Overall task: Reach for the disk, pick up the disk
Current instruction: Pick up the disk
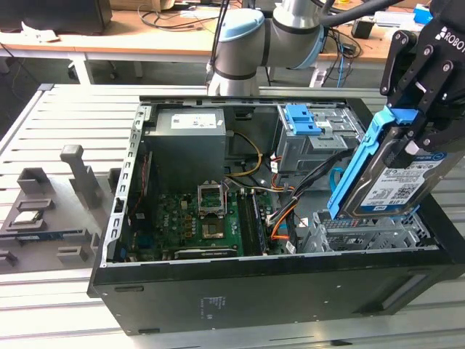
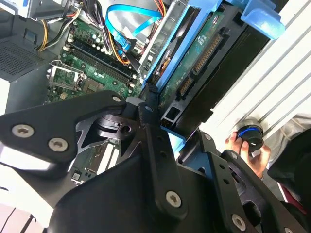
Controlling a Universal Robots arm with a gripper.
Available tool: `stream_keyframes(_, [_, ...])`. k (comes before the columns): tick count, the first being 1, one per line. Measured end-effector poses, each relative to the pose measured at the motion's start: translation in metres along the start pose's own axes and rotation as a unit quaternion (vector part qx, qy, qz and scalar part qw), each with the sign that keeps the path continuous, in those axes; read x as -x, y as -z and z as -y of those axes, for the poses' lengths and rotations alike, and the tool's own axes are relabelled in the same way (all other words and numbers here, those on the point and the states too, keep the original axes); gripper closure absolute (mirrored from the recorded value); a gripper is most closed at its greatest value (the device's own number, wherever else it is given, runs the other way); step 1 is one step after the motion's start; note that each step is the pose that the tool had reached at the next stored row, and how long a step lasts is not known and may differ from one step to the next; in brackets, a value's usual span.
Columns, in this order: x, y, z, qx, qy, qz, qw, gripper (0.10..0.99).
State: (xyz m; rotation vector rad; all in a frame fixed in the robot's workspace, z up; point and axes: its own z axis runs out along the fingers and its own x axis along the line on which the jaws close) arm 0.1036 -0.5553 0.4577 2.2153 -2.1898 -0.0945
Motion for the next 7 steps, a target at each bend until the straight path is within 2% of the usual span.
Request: stream_keyframes(7, [0.0000, 0.0000, 0.0000, 0.0000, 0.000, 0.0000, 1.0000, 0.718])
